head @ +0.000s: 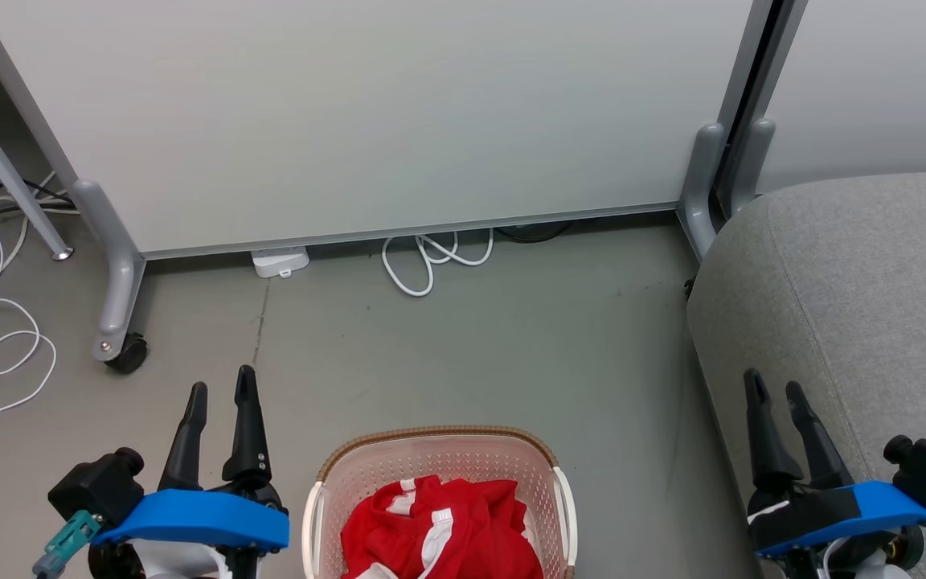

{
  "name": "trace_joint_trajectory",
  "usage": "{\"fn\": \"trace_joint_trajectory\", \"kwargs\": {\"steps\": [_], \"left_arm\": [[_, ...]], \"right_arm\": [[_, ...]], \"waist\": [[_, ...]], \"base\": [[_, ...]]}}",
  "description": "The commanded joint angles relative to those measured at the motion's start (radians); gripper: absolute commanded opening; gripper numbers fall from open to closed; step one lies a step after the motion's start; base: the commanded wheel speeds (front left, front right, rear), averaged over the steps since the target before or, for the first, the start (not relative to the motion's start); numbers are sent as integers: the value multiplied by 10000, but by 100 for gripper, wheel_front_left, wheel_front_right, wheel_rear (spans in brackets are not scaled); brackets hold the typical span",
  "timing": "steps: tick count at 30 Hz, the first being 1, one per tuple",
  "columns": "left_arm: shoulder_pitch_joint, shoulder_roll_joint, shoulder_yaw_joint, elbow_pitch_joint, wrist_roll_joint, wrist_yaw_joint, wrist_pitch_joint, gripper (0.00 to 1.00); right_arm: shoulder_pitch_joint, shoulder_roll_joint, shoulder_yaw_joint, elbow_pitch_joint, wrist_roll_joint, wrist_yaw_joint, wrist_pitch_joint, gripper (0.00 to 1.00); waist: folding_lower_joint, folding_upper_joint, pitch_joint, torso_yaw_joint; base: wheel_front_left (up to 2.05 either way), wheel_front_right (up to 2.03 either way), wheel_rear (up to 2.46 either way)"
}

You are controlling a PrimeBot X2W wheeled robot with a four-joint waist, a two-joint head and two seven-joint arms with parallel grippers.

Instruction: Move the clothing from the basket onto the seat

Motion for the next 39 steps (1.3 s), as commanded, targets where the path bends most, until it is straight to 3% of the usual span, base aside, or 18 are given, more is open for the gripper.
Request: {"fn": "trace_joint_trajectory", "kwargs": {"steps": [1, 39], "left_arm": [[-203, 76, -7, -102, 256, -53, -100, 100], [-226, 88, -139, 493, 3082, -199, -999, 100]], "right_arm": [[-23, -68, 45, -122, -269, 17, -95, 100], [32, -81, 86, -66, -3790, 25, -984, 100]], "waist": [[0, 0, -1, -9], [0, 0, 39, 61]], "base": [[0, 0, 0], [0, 0, 0]]}}
